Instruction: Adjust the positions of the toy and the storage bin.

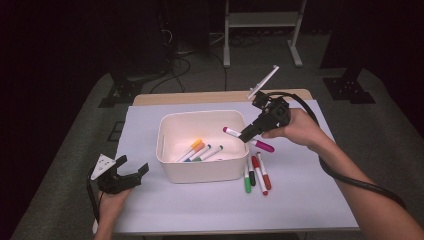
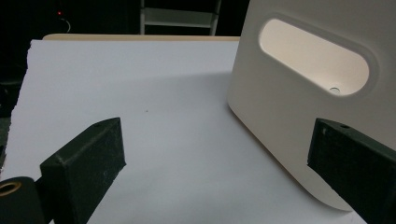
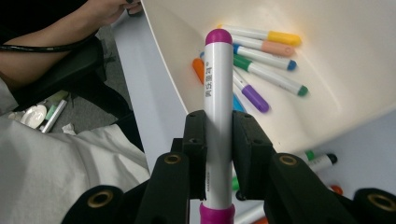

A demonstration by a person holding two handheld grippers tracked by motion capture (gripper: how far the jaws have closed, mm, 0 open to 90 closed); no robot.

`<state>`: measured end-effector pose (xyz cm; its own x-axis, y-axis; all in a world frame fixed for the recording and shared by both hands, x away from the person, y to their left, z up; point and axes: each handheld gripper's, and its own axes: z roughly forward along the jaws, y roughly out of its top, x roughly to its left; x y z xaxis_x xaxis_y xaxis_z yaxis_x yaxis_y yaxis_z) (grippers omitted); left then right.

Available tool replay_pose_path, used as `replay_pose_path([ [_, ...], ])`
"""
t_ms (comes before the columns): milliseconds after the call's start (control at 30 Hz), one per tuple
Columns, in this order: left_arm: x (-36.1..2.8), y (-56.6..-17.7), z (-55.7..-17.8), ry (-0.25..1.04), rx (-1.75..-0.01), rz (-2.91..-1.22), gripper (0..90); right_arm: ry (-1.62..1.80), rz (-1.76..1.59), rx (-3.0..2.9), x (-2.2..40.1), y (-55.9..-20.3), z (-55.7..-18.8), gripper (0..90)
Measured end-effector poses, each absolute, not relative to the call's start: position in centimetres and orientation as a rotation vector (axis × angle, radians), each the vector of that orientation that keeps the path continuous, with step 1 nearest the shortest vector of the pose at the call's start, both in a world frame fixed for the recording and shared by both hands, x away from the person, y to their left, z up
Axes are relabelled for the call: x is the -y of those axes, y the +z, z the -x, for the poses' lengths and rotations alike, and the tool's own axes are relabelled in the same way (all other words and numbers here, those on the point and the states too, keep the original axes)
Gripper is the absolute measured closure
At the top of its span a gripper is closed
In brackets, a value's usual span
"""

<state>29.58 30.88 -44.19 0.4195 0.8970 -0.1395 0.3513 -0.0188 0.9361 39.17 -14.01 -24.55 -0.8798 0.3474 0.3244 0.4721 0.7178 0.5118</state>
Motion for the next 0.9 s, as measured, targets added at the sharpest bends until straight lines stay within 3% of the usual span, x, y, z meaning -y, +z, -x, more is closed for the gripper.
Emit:
replay_pose_path([
  [367,-31.0,-44.2,-29.6,0.631,-1.123,-1.581,2.6,-0.799,0.531,2.754,8.3,-24.9,-40.2,75.3],
  [900,-31.1,-44.2,-29.7,0.63,-1.12,-1.578,2.6,-0.709,0.459,2.772,3.2,-27.1,-41.1,75.3],
])
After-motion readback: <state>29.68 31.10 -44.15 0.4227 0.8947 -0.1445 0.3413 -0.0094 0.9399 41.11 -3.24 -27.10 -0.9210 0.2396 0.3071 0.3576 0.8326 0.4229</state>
